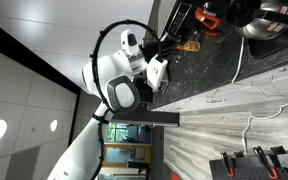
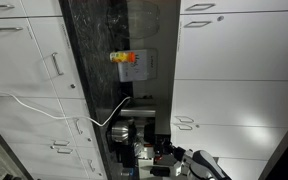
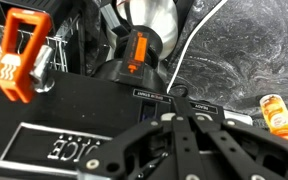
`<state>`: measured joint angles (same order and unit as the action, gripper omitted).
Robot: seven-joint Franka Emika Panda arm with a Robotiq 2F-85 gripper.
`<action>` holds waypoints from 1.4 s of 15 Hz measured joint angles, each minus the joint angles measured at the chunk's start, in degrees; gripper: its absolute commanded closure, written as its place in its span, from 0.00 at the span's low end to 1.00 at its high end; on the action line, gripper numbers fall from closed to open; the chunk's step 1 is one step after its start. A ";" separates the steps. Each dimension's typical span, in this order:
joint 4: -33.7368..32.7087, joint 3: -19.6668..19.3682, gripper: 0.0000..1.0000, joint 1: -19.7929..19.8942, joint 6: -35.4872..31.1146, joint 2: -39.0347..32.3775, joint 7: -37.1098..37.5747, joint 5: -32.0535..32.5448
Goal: Turn on the coffee machine
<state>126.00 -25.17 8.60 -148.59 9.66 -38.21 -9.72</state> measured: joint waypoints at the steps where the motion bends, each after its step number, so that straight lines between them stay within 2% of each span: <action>1: 0.00 0.00 1.00 0.04 0.00 -0.01 -0.64 -0.41; 14: -0.17 -0.04 1.00 0.46 -0.18 0.09 -9.08 -5.06; 21: -0.07 0.02 1.00 0.48 -0.21 0.26 -10.20 -5.13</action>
<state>125.93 -25.15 9.08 -148.81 9.93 -48.40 -14.85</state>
